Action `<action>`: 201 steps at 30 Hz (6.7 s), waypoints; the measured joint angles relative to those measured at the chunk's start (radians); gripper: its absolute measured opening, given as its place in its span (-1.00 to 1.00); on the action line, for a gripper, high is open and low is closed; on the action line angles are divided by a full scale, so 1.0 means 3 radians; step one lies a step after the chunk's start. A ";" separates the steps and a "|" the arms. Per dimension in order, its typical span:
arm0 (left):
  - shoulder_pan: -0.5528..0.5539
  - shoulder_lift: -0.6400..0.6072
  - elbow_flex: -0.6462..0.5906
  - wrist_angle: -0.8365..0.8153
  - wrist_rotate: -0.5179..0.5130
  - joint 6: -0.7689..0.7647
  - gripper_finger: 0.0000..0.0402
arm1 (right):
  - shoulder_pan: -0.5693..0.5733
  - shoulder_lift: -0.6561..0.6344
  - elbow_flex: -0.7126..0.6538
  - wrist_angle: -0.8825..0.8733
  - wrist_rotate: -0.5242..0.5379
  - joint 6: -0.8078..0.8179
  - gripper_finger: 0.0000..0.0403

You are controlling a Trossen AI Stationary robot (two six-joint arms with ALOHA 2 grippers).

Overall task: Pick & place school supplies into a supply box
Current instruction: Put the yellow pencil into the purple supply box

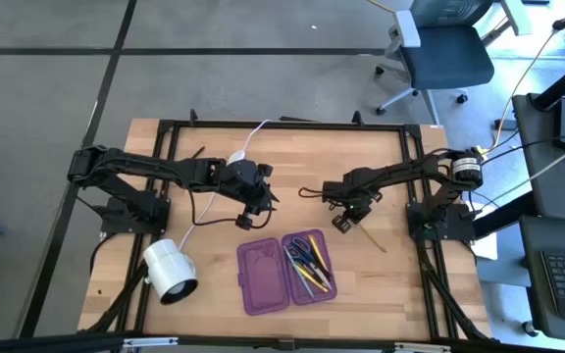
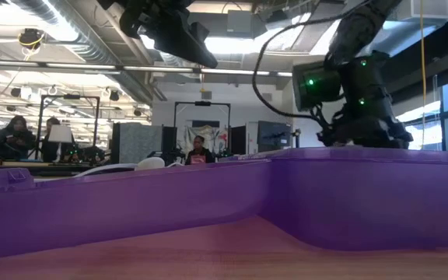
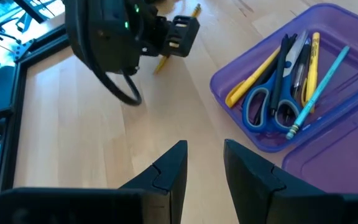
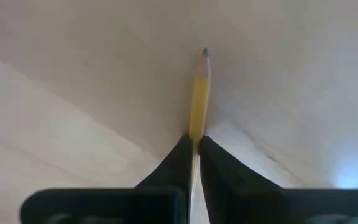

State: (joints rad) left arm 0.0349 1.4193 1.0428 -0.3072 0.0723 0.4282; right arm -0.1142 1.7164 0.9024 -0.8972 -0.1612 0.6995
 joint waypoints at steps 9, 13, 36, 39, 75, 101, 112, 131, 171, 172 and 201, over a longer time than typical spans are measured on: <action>0.0000 0.0000 0.0000 -0.0144 0.0000 -0.0104 -0.51 | 0.0283 -0.0011 -0.0022 0.0332 0.0418 0.0097 -0.75; 0.0000 0.0000 0.0000 -0.0143 0.0000 -0.0108 -0.51 | 0.0390 -0.0009 -0.0022 0.0342 0.0548 0.0122 -0.75; 0.0000 0.0000 0.0000 -0.0142 -0.0001 -0.0166 -0.51 | 0.0482 0.0014 0.0330 0.0311 0.0651 0.0081 -0.76; 0.0000 0.0000 0.0000 -0.0148 -0.0001 -0.0174 -0.51 | 0.0482 0.0013 0.0334 0.0425 0.0651 0.0074 -0.76; -0.0001 0.0000 0.0000 -0.0187 -0.0002 -0.0170 -0.51 | 0.2509 -0.0591 0.0319 0.0610 0.2965 0.1126 -0.76; 0.0000 0.0000 0.0000 -0.0006 -0.0002 -0.0225 -0.51 | 0.3895 -0.0407 0.0295 -0.0055 0.3884 0.2552 0.25; -0.0001 0.0001 0.0000 0.0102 -0.0003 -0.0259 -0.51 | 0.4180 0.0058 0.0288 -0.0479 0.4108 0.3368 0.39; -0.0001 0.0000 0.0000 0.0232 -0.0003 -0.0260 -0.51 | 0.4338 0.0259 -0.1049 0.1065 0.4364 0.4046 0.39; -0.0001 0.0001 0.0000 0.0422 -0.0043 -0.0313 -0.51 | 0.4202 0.0245 -0.1555 0.2123 0.4049 0.3469 0.37; -0.0001 0.0000 0.0000 0.0421 -0.0085 -0.0323 -0.51 | 0.4176 0.0239 -0.1551 0.2119 0.3999 0.3402 0.36; -0.0001 0.0000 0.0000 0.0417 -0.0280 -0.0453 -0.51 | 0.3980 0.0251 -0.1558 0.2121 0.3931 0.2986 -0.29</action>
State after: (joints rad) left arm 0.0345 1.4193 1.0428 -0.1822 -0.0117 0.2924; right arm 1.0798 1.7916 0.4351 -0.2608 1.0183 1.5954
